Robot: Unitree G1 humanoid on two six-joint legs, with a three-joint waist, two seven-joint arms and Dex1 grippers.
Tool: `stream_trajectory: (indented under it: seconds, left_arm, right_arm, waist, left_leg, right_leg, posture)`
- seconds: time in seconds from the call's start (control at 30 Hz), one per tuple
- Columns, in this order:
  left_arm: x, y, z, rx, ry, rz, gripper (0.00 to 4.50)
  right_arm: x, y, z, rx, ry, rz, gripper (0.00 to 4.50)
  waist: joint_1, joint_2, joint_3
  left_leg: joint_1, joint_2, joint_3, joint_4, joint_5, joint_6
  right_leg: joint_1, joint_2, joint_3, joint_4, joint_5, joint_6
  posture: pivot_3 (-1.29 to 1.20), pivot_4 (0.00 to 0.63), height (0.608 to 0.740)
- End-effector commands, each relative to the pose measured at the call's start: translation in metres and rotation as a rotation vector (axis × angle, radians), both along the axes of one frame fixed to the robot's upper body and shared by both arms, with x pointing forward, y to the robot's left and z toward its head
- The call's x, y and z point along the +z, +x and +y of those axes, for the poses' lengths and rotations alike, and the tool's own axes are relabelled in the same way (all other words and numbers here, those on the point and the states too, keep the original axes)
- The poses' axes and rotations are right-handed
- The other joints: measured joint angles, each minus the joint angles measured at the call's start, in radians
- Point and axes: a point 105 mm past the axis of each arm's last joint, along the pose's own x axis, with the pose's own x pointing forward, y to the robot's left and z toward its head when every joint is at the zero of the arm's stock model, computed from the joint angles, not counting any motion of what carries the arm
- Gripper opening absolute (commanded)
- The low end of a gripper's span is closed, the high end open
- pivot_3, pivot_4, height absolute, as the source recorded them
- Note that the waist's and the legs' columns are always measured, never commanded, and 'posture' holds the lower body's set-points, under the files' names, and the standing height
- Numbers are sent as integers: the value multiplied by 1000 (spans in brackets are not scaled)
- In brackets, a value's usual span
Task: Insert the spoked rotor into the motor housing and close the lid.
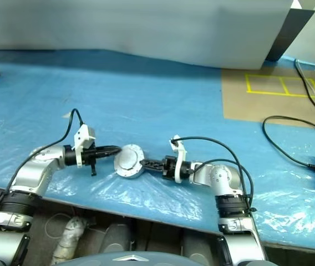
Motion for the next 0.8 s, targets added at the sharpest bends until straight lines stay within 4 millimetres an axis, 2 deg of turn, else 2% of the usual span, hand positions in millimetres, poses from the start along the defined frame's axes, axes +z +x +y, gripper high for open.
stream_trajectory:
  seconds: [0.03, 0.27, 0.33, 0.5, 0.67, 0.8]
  left_arm:
    - [-19, -9, -4, -23, 28, 78, 0]
    - [-15, -8, -4, -20, 18, 79, 0]
    - [-6, -11, -5, -35, -14, 76, 0]
    - [39, -33, -12, -99, -200, 118, 0]
    - [58, -42, -1, -73, -253, 157, 0]
    - [57, -40, 5, -33, -233, 157, 0]
  right_arm:
    - [6, 1, 4, -6, 11, -25, 1173]
    - [5, -3, 9, 2, 29, -7, 1172]
    - [4, -1, 9, -9, 27, 3, 1172]
    - [8, 13, -1, -75, 56, 27, 1172]
    - [13, 21, -11, -113, 79, 41, 1172]
    - [16, 19, -11, -102, 94, 43, 1172]
  waist:
    - [0, 0, 0]
    - [0, 0, 0]
    - [-1, 0, 0]
    - [-8, -1, 0]
    - [0, -1, 0]
    - [0, -1, 0]
  left_leg:
    - [0, 0, 0, 0, 0, 0]
    - [0, 0, 1, 0, 0, 0]
    - [0, 0, 1, 0, 0, 0]
    - [-4, 0, 3, -1, 0, 0]
    - [-11, 0, 3, 0, 0, 0]
    - [-11, 0, 3, 0, 0, 0]
  right_leg:
    - [0, 0, 0, 0, 0, 0]
    - [0, 0, 1, 0, 0, 0]
    - [-1, 0, 1, 0, 0, 0]
    - [-7, 1, 3, 0, 0, 0]
    - [-13, 1, 1, 1, 0, 0]
    - [-13, 1, 2, 1, 1, 2]
  posture:
    - [0, 150, 740]
    - [0, 150, 740]
    - [0, 150, 740]
    - [0, 150, 740]
    - [0, 150, 740]
    - [0, 150, 740]
